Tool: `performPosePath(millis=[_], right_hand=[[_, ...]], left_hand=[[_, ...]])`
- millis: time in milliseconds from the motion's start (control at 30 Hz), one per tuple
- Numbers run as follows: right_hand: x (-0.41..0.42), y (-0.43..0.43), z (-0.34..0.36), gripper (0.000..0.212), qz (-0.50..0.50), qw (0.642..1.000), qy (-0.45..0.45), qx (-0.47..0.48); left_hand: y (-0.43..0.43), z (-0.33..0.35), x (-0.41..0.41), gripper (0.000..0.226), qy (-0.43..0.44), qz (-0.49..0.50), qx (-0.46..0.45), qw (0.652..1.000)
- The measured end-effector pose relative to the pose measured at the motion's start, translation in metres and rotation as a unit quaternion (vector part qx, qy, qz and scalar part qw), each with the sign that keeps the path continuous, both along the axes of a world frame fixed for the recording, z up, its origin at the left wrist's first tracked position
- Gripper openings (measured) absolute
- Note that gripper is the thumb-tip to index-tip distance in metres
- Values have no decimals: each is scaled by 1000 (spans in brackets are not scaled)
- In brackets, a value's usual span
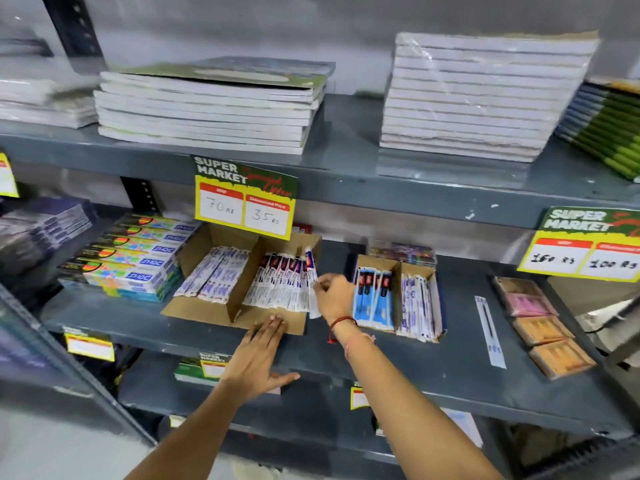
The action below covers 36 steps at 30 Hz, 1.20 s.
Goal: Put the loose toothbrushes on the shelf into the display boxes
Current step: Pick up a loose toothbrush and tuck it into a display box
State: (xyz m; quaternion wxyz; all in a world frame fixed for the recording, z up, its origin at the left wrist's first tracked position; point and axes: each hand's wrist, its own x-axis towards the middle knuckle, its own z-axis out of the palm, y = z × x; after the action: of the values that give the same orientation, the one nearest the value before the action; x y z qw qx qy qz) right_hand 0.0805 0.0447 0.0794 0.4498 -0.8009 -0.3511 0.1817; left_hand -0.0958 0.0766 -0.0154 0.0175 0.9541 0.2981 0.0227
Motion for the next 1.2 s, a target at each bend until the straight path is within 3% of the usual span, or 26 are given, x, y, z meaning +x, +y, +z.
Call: performPosePath(millis=[167, 367, 800, 1000, 1200], right_hand=[[-17, 31, -12, 25, 72, 991, -92, -66], [-27, 59, -11, 34, 151, 952, -229, -133], [-29, 80, -27, 29, 175, 923, -280, -199], [-27, 74, -23, 25, 175, 927, -283, -171], [-21, 47, -9, 23, 178, 934, -300, -79]], left_hand=[[3, -5, 0, 98, -40, -12, -1, 999], [5, -8, -1, 95, -75, -30, 26, 996], [6, -10, -2, 97, -56, -35, 34, 997], [4, -7, -3, 96, -54, -32, 26, 998], [4, -1, -2, 100, -34, -17, 9, 999]])
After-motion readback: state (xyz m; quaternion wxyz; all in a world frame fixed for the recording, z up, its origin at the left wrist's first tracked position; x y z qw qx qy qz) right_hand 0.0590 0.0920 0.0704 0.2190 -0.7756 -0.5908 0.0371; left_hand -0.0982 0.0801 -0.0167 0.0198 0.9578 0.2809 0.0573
